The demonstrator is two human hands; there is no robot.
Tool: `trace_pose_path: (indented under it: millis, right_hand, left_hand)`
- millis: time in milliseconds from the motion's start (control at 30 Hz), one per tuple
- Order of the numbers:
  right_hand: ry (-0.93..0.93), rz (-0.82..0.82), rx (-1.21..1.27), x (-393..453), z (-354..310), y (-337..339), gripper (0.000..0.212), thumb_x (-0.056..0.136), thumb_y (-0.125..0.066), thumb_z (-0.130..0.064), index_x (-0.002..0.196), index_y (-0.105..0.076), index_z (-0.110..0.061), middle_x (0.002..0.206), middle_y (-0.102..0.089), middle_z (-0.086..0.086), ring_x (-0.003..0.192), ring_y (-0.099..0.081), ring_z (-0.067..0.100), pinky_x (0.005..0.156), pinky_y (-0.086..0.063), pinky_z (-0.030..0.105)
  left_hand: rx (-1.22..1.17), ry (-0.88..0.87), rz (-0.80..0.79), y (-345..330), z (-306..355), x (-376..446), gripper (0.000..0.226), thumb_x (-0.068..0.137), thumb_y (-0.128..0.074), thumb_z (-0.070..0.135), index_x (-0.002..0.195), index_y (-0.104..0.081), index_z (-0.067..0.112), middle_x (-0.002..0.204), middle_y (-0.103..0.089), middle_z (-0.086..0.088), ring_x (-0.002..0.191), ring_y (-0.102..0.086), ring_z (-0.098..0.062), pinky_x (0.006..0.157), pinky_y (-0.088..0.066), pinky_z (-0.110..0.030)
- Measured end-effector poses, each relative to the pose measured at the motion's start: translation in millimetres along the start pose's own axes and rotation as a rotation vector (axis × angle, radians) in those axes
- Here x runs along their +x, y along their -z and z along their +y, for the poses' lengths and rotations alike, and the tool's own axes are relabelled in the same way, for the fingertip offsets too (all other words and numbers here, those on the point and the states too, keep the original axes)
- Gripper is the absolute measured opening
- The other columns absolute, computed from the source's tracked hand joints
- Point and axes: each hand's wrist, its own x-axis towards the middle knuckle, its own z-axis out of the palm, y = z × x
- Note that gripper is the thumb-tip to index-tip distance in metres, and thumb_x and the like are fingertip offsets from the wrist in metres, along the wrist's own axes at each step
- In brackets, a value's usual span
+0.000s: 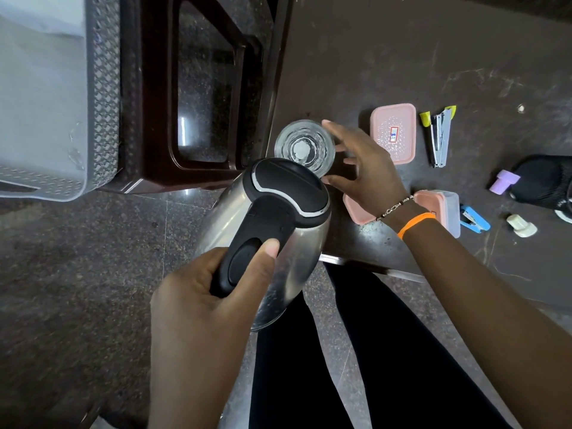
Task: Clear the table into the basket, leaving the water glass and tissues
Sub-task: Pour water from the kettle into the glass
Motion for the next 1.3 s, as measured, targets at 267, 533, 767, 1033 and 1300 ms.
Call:
trace_pose_path:
  millis: [267,533,767,1033,1300]
  right_hand:
    - [-0.007,-0.016,-0.076,-2,0,9,0.069,0.075,-0.073,-0.018,0.136,-0.041,-0.023,0.119,-0.058,0.004,0.081,-0.056,0.012,0.085,-0.055,0.041]
    - [-0.003,-0.007,-0.083,-2,-2,9,0.067,0.076,-0.072,-0.018,0.136,-0.041,-0.022,0.116,-0.059,0.006,0.077,-0.055,0.011,0.083,-0.055,0.042]
    - [-0.009,-0.001,-0.089,-3,-2,9,0.067,0.077,-0.072,-0.019,0.136,-0.041,-0.022,0.116,-0.06,0.006,0.076,-0.056,0.012,0.083,-0.055,0.042]
    - [-0.003,0.001,-0.064,-2,1,8,0.066,0.077,-0.071,-0.021,0.136,-0.041,-0.023,0.112,-0.06,0.005,0.075,-0.054,0.012,0.083,-0.054,0.038]
    - [-0.015,0.002,-0.053,-2,1,7,0.067,0.077,-0.072,-0.018,0.136,-0.041,-0.023,0.111,-0.06,0.006,0.076,-0.055,0.012,0.083,-0.055,0.043]
  left_hand:
    - [0.056,-0.031,0.001,0,0,-3,0.067,0.064,-0.055,0.069,0.057,-0.047,0.003,0.046,-0.044,-0.021,0.039,-0.046,-0.036,0.034,-0.036,-0.038]
    - [0.081,-0.039,0.019,1,0,-2,0.066,0.063,-0.054,0.07,0.058,-0.05,0.004,0.047,-0.045,-0.022,0.042,-0.046,-0.039,0.036,-0.039,-0.043]
    - [0.074,-0.028,0.011,2,4,-1,0.067,0.063,-0.055,0.069,0.059,-0.049,0.002,0.046,-0.045,-0.023,0.042,-0.045,-0.04,0.041,-0.045,-0.046]
    - [0.067,-0.005,-0.013,2,7,0,0.066,0.061,-0.054,0.07,0.063,-0.051,0.004,0.048,-0.046,-0.022,0.045,-0.046,-0.04,0.043,-0.046,-0.049]
    - [0.048,0.025,-0.015,2,10,1,0.07,0.061,-0.055,0.071,0.062,-0.049,0.001,0.051,-0.047,-0.025,0.048,-0.049,-0.043,0.044,-0.048,-0.053]
